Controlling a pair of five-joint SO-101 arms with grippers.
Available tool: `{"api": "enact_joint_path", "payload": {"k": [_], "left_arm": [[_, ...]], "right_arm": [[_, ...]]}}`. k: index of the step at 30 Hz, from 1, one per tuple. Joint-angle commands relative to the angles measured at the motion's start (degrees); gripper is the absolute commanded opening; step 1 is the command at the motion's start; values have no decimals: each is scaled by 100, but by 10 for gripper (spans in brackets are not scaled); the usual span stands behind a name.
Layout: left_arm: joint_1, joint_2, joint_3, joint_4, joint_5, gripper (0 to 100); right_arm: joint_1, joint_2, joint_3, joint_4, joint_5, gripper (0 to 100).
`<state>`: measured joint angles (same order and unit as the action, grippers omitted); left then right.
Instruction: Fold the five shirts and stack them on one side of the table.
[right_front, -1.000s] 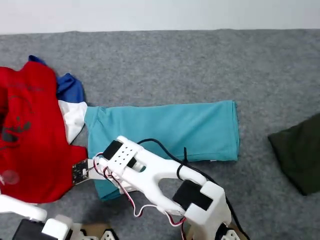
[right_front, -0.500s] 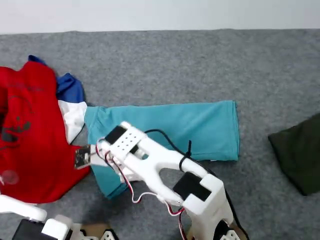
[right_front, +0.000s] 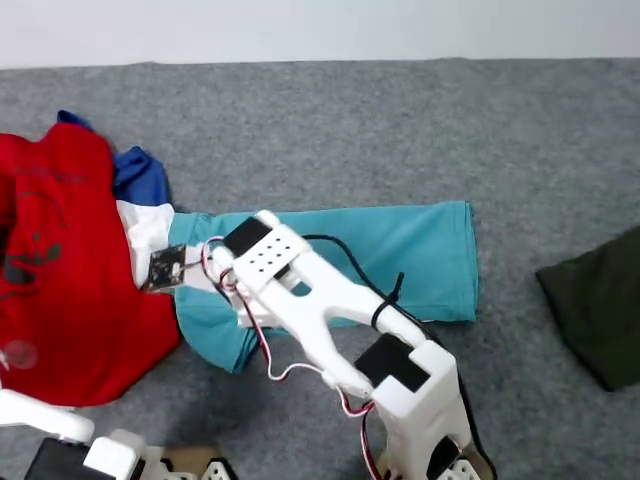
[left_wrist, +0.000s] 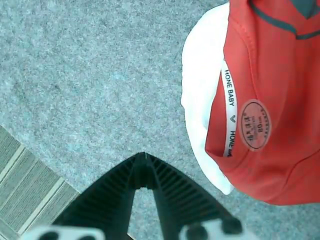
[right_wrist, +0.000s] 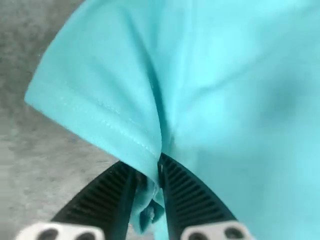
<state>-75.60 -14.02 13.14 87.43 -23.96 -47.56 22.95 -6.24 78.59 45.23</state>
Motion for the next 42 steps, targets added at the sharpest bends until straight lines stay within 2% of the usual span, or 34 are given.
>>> {"api": "enact_joint_path", "payload": {"k": [1, 8, 18, 24, 32, 42], "left_arm": [[-26, -26, -163, 35, -26, 2], [-18, -53, -75, 18, -26, 2], [-26, -70, 198, 0, -35, 2], [-44, -70, 207, 0, -35, 2], [-44, -70, 207, 0, -35, 2], [-44, -70, 207, 0, -35, 2]], "right_arm": [[251, -31, -281, -259, 35, 10], [567, 347, -615, -338, -290, 10], [840, 1525, -2593, 532, -466, 10], [1007, 2018, -3130, 681, -563, 15], [1165, 2070, -3244, 646, -993, 195], [1367, 2123, -3473, 576, -993, 199]]}}
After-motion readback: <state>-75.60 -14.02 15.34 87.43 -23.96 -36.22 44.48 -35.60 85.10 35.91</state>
